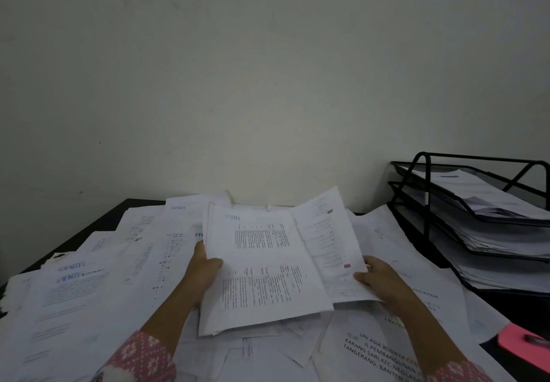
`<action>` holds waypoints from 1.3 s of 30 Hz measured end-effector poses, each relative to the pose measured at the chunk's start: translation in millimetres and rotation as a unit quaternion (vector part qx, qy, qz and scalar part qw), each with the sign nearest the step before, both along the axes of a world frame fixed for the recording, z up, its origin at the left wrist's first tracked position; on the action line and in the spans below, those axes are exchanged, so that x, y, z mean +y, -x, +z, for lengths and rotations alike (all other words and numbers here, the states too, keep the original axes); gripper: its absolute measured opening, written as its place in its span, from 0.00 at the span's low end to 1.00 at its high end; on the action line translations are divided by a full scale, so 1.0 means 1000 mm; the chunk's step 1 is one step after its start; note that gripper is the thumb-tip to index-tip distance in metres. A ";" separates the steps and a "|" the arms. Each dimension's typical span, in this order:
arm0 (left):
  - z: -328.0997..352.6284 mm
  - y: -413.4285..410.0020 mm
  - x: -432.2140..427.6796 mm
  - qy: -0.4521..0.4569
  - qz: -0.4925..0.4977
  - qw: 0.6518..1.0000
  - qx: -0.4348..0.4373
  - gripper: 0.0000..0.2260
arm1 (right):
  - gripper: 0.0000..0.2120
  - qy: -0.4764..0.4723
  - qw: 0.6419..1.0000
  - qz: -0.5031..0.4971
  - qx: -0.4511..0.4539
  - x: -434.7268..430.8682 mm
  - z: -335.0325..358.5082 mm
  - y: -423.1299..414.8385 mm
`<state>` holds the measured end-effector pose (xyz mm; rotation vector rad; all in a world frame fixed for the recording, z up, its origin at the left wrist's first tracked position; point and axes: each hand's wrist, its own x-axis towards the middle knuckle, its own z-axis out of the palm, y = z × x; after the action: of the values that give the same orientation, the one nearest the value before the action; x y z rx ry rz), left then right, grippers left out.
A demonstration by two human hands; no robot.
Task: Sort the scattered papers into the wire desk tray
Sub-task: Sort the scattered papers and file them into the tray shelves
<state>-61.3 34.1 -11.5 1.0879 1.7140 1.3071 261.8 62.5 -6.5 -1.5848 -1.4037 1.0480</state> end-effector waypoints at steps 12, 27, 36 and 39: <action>0.007 -0.021 -0.002 -0.049 -0.071 0.996 -0.017 0.27 | 0.11 -0.032 0.997 0.072 -0.029 -0.014 0.014 0.048; 0.072 -0.058 -0.007 -0.241 -0.108 0.957 -0.118 0.20 | 0.25 -0.203 0.960 0.026 0.191 -0.014 0.062 0.026; 0.075 -0.083 -0.010 -0.276 -0.065 0.953 -0.106 0.10 | 0.14 -0.244 0.953 0.011 0.178 -0.021 0.075 0.030; 0.077 -0.086 -0.009 -0.292 -0.027 0.950 -0.110 0.09 | 0.10 -0.261 0.954 0.001 0.148 -0.023 0.080 0.030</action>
<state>24.4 24.9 65.4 1.2374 1.1460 1.8850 232.1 39.6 73.6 -0.9973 -1.3321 0.7870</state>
